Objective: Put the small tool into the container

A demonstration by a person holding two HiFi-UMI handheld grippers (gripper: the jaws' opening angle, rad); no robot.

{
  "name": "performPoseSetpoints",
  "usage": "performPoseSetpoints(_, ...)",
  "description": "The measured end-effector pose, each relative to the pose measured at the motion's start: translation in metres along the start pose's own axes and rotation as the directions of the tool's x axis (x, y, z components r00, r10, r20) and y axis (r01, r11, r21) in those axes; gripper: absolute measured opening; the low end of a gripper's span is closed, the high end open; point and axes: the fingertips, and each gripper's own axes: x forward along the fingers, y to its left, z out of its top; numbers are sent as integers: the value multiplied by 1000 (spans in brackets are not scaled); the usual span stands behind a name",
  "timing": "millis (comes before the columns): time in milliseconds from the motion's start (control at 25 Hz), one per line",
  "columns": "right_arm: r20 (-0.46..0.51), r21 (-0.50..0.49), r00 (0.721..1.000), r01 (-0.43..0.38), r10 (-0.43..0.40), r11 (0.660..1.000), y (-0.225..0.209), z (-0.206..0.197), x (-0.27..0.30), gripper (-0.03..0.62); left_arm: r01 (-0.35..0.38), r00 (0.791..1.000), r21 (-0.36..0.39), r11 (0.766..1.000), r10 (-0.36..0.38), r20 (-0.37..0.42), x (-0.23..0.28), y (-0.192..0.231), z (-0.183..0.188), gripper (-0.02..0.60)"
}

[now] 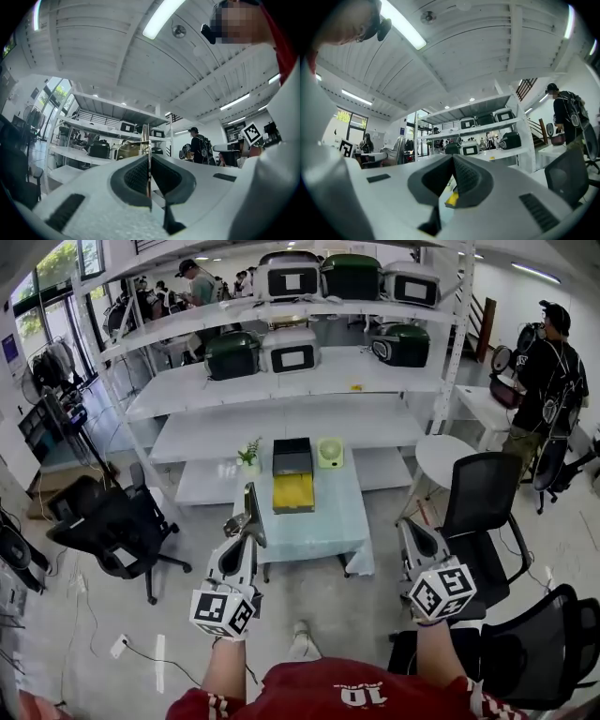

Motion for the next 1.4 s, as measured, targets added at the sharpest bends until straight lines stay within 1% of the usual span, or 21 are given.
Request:
performPoseSetpoints(120, -15, 6, 1000, 8, -8, 1000, -7, 0, 39, 5, 22, 1000, -24, 999, -23, -8, 32, 25, -4, 6)
performPoseSetpoints(280, -31, -2, 1000, -4, 4, 1000, -5, -3, 91, 5, 42, 999, -34, 999, -42, -3, 68, 60, -5, 6)
performPoseSetpoints(560, -33, 3, 999, -4, 5, 1000, -7, -5, 169, 5, 88, 996, -1, 996, -88, -24, 123, 108, -9, 6)
performPoseSetpoints(720, -30, 3, 1000, 6, -5, 1000, -8, -5, 203, 5, 98, 995, 5, 995, -98, -15, 149, 133, -8, 6)
performPoseSetpoints(1040, -49, -8, 999, 8, -8, 1000, 5, -19, 249, 5, 153, 988, -9, 988, -153, -25, 175, 158, -24, 6)
performPoseSetpoints(1280, -93, -13, 996, -8, 7, 1000, 13, -38, 268, 5, 163, 985, -33, 986, -165, -44, 180, 169, -44, 6)
performPoseSetpoints(1400, -108, -14, 994, -17, 16, 1000, 12, -45, 274, 5, 156, 986, -48, 987, -158, -48, 181, 171, -51, 6)
